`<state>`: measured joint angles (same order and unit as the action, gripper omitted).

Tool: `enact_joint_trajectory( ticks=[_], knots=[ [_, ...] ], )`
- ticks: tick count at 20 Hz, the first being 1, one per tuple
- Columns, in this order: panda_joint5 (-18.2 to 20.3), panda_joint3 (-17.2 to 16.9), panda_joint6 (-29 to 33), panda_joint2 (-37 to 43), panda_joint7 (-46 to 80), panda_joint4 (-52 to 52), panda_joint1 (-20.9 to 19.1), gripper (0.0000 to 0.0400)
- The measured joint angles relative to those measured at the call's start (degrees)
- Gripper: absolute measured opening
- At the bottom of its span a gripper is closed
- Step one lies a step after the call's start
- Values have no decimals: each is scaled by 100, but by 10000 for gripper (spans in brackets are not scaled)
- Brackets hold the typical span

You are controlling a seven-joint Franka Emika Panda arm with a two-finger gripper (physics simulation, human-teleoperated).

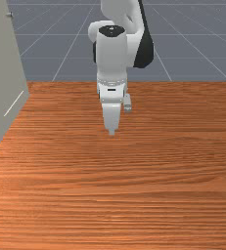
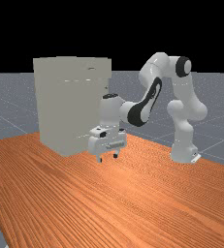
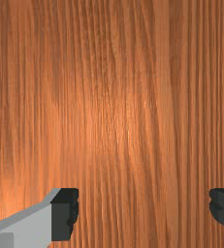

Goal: Open the drawer

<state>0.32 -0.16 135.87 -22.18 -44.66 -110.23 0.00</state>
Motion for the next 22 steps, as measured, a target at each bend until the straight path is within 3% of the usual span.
enact_joint_trajectory(
  ticks=[1,3,5,6,7,8,10,12,14,22],
  knots=[
    [-97,-59,-70,5,45,-29,21,249],
    [-172,-176,-147,23,250,-115,13,344],
    [-197,-222,-178,33,323,-141,-4,380],
    [-230,-401,-253,636,1206,-850,46,232],
    [-243,-580,-365,1169,2127,-1226,21,142],
    [-257,-717,-415,1514,3133,-1438,-16,87],
    [-294,-859,-427,1828,5349,-1681,-34,33],
    [-327,-906,-451,1912,7376,-1773,15,12],
    [-348,-914,-471,1933,8234,-1803,49,4],
    [-398,-920,-492,2000,8740,-1827,74,0]
  ],
)
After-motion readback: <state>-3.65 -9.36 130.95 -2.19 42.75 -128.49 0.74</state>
